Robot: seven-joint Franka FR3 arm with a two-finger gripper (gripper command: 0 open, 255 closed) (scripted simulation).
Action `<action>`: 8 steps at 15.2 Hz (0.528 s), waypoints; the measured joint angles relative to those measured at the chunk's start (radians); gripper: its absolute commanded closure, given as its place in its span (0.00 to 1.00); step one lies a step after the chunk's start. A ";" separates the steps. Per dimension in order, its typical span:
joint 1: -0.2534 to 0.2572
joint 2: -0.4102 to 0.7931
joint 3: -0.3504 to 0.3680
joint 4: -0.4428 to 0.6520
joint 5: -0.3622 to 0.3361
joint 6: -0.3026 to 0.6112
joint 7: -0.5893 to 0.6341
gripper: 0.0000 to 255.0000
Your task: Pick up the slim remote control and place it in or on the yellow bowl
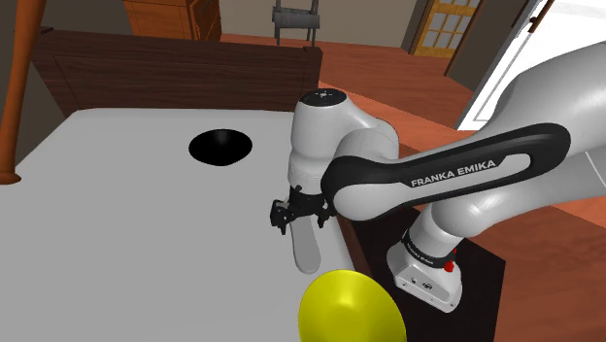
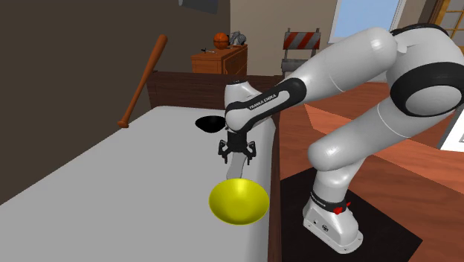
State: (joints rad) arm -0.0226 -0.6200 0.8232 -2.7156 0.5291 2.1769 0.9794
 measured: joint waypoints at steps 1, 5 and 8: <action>0.000 0.001 0.000 0.000 0.000 0.001 0.000 0.00; 0.000 0.001 0.001 0.000 0.000 0.002 0.000 1.00; 0.000 0.001 0.001 -0.001 0.000 0.002 0.000 1.00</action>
State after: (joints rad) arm -0.0229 -0.6189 0.8243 -2.7161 0.5295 2.1787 0.9797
